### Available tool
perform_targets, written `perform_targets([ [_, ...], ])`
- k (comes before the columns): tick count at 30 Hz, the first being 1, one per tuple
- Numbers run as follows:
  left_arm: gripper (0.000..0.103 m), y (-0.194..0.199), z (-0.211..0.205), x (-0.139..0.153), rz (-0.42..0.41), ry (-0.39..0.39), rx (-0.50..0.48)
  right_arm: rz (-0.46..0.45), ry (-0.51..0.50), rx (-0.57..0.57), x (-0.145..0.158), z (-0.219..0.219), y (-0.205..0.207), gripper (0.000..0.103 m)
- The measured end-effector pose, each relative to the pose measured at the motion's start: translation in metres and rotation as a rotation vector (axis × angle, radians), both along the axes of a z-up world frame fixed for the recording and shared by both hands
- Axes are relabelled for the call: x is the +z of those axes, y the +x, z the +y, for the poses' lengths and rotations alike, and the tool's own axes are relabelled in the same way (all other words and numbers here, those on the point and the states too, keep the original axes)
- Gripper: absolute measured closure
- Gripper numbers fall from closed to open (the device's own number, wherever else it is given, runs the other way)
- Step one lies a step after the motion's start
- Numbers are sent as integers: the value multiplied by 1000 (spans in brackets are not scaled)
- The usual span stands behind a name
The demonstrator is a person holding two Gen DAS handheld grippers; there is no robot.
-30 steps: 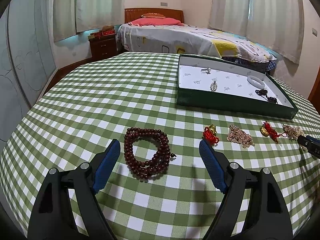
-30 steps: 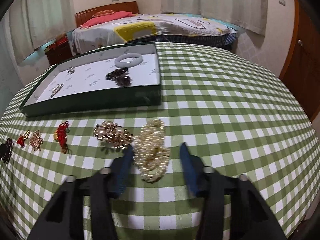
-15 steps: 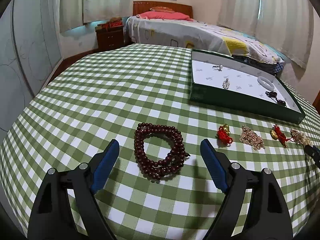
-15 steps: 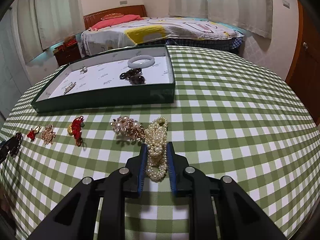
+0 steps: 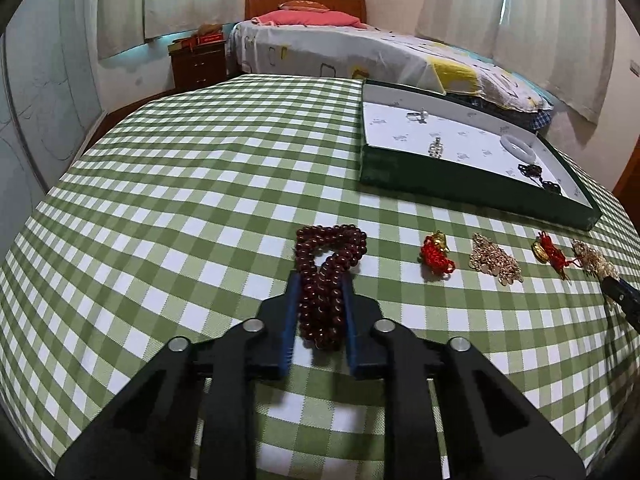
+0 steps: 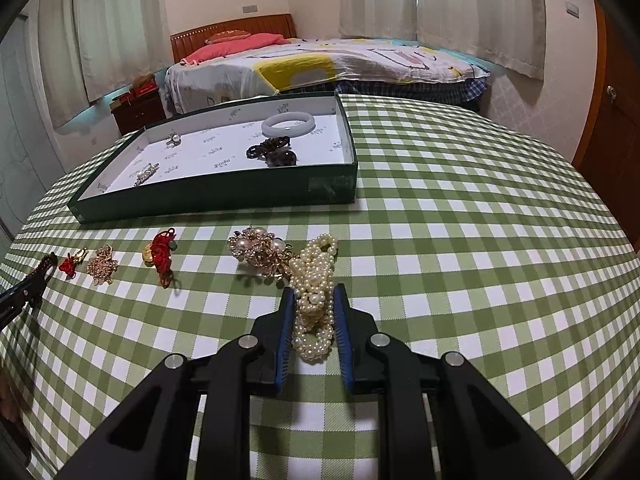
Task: Organize jewelry
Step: 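Grasp the dark red bead bracelet with the left tool while the right tool grasps the pearl necklace, then lift the bracelet and necklace and carry both over the green box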
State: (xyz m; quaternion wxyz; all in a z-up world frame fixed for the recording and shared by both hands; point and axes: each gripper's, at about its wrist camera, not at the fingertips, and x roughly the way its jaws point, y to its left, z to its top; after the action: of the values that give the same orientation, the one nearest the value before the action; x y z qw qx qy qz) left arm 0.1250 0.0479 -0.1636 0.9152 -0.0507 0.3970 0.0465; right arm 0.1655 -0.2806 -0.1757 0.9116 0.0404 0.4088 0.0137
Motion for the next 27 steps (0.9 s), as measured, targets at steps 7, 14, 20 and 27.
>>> perform_targets([
  [7,87,-3,-1,4,-30,-9,-8,-22,5,-2,3,0,-6,83],
  [14,87,-8,-7,22,-86,-8,-28,-80,12,-10,17,0,-12,83],
  [20,87,-12,-15,49,-150,-29,-55,-130,21,-4,36,3,-15,83],
  [27,87,-6,-29,81,-222,-56,-94,-196,34,9,63,6,-11,83],
])
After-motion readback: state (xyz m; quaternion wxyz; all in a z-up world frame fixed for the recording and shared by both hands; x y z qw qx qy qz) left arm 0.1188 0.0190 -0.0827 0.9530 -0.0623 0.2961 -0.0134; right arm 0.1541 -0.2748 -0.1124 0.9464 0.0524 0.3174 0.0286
